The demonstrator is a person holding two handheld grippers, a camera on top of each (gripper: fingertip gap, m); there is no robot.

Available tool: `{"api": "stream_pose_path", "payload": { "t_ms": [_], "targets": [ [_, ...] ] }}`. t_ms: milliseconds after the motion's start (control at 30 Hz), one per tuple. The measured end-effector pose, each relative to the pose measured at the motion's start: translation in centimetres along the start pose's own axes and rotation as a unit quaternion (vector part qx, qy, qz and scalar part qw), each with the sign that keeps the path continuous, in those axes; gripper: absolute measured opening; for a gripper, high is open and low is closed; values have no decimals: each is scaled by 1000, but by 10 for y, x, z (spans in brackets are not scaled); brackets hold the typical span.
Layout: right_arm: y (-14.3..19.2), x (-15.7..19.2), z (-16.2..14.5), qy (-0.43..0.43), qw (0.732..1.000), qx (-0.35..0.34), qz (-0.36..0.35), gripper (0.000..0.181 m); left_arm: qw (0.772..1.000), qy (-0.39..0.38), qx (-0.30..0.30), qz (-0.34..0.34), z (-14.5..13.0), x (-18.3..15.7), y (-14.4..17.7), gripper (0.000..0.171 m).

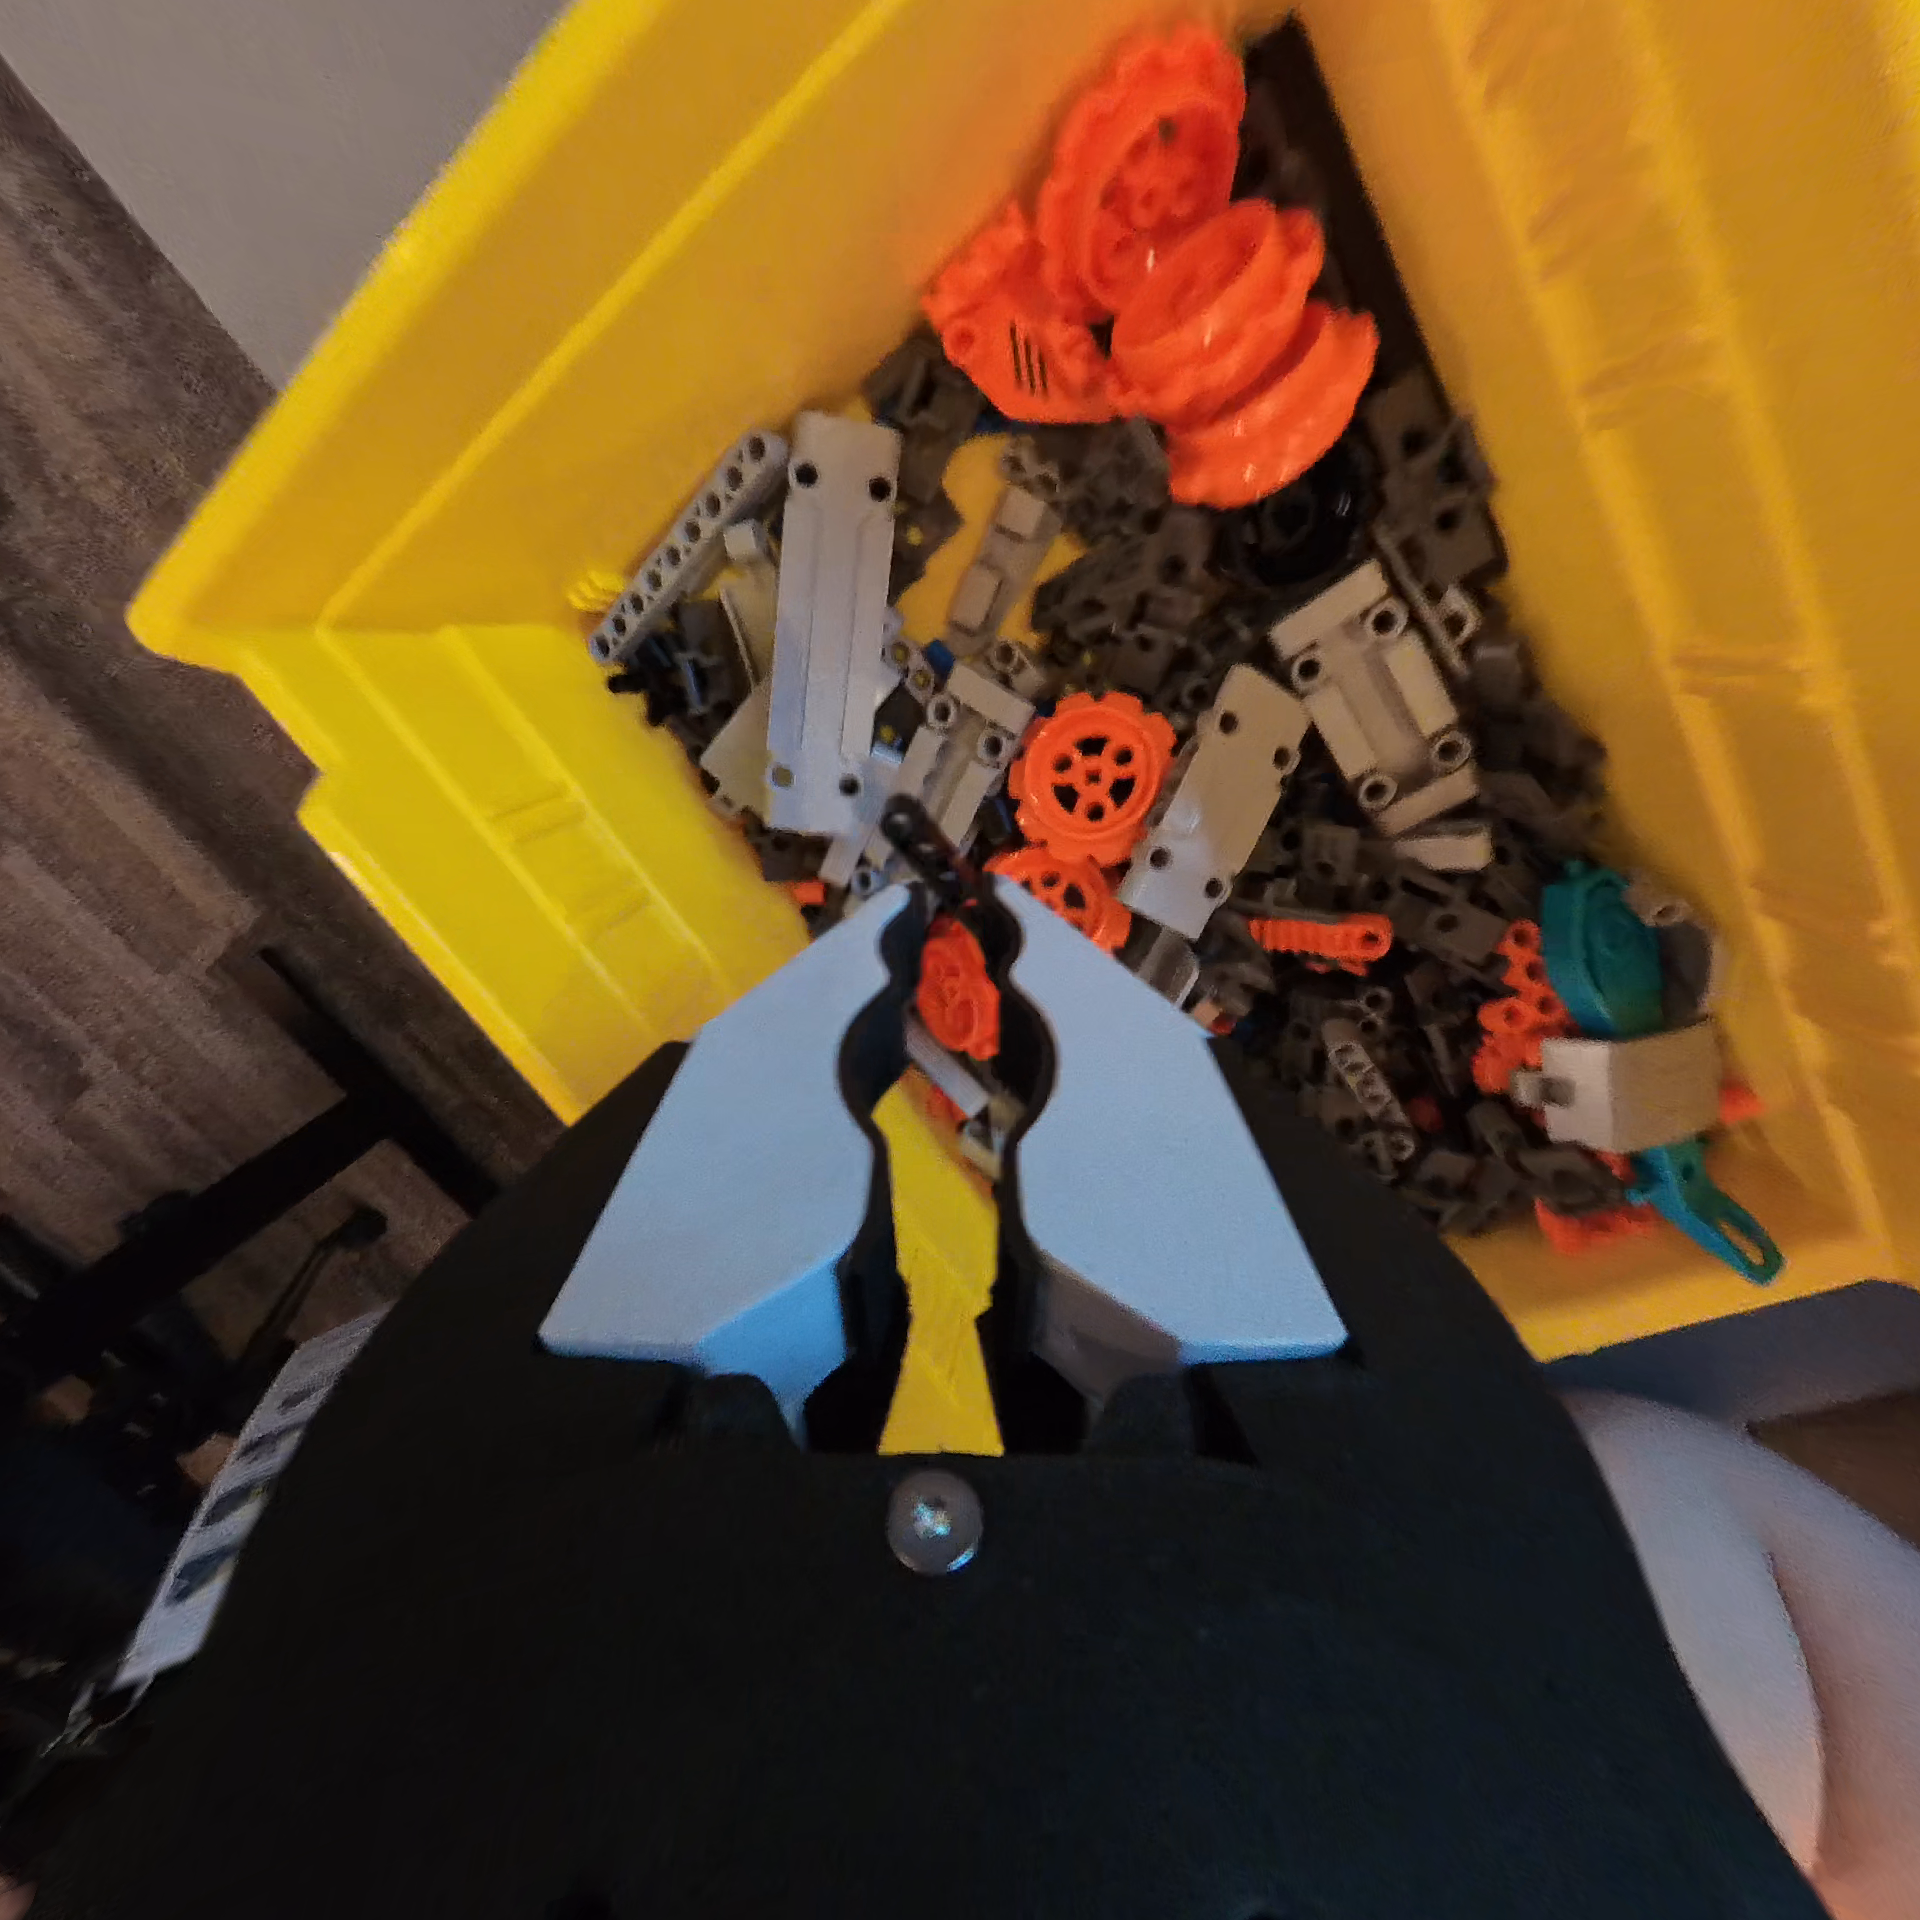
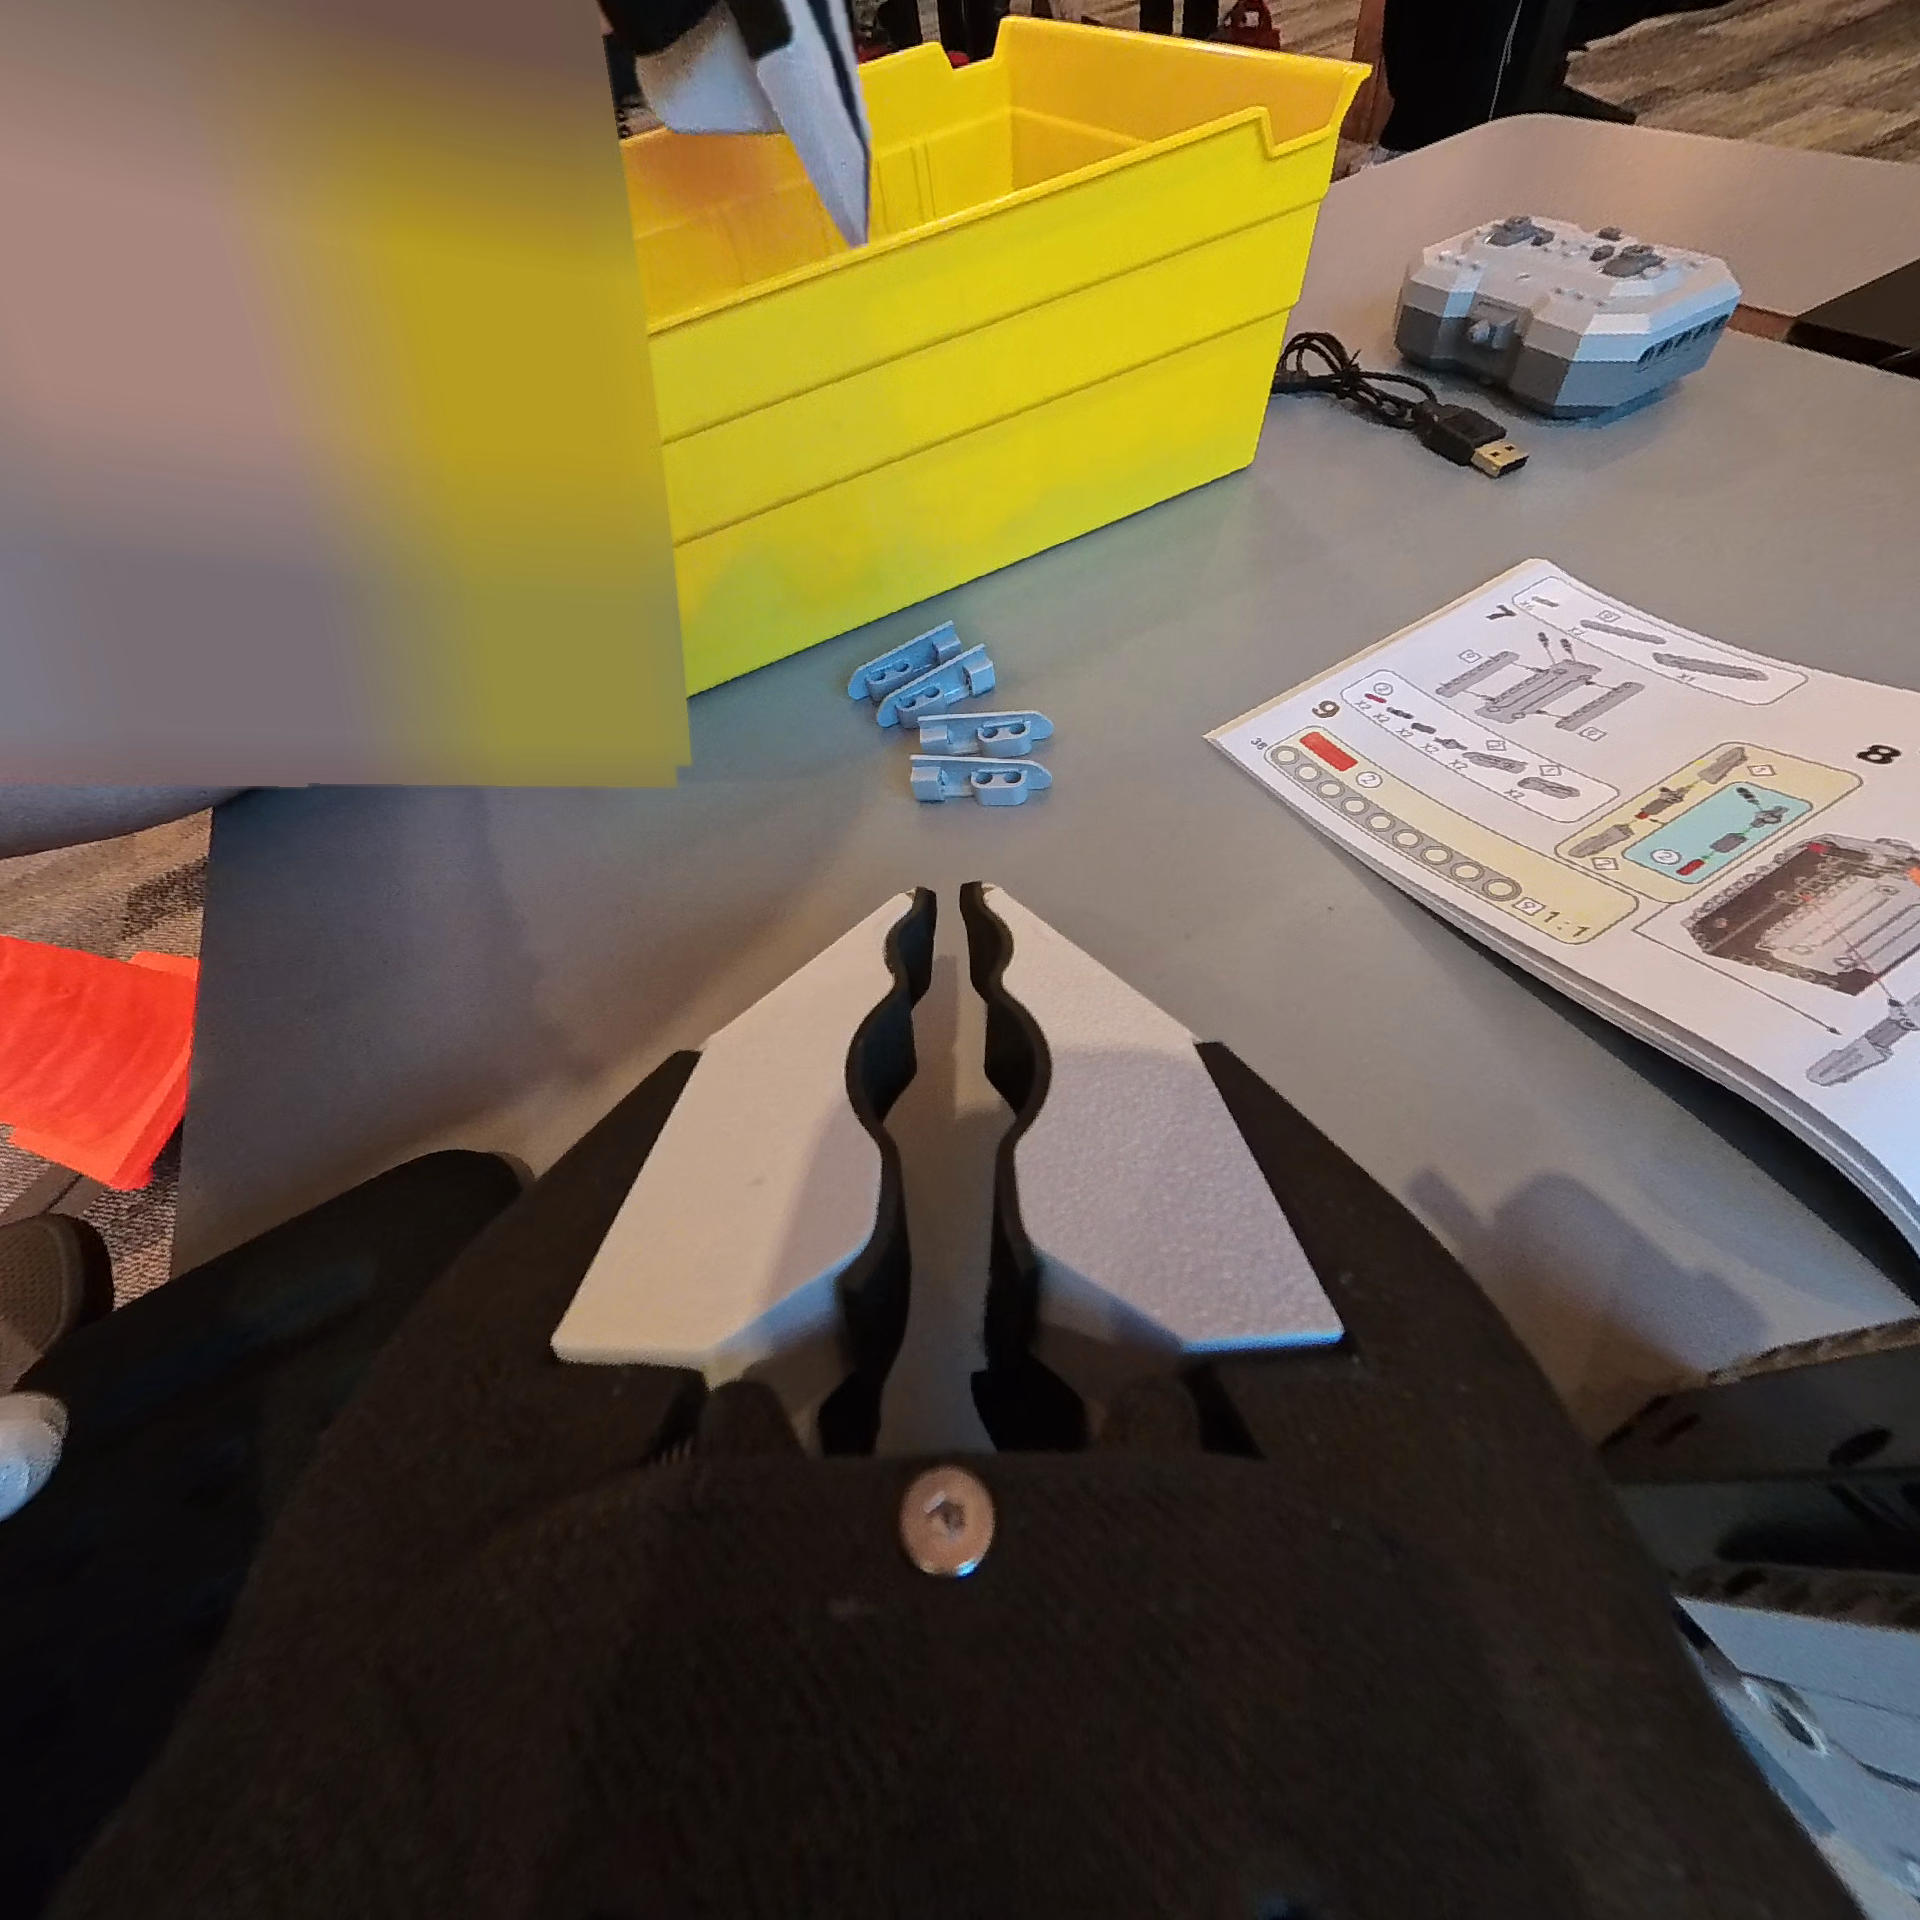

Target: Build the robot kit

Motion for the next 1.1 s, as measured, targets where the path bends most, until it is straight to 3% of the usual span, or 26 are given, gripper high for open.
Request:
{"api": "stream_pose_path", "payload": {
  "t_ms": [67,167,300,433,667,867,1100],
  "targets": [
    [0,0,0,-1,1000,0,1,5,998,1,-47,-34,9,-3,4,29],
    [0,0,0,-3,1000,0,2,5,993,-32,-73,-81,14,-14,7,33],
    [0,0,0,-4,1000,2,4,5,989,-117,15,-90,8,-25,-20,42],
    [0,1,-1,-1,1000,4,7,5,973,-182,47,-131,9,-38,-38,32],
    [1,0,-1,-8,1000,6,11,4,981,-138,112,-80,3,-29,-41,14],
    [1,-1,-1,-12,1000,7,13,4,993,-98,57,16,2,-15,-10,5],
    [0,0,-1,-12,1000,8,15,4,995,-46,65,54,5,6,-17,4]
  ]
}}
Point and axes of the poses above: each gripper's, where its closed fingertips meet, y back along the fingers, z out of its top, x = y × z across the jaws, the point moved 8 cm from there along y, back along the fingers, and after that the axes turned 15 degrees about -z, right-handed, at the moved point
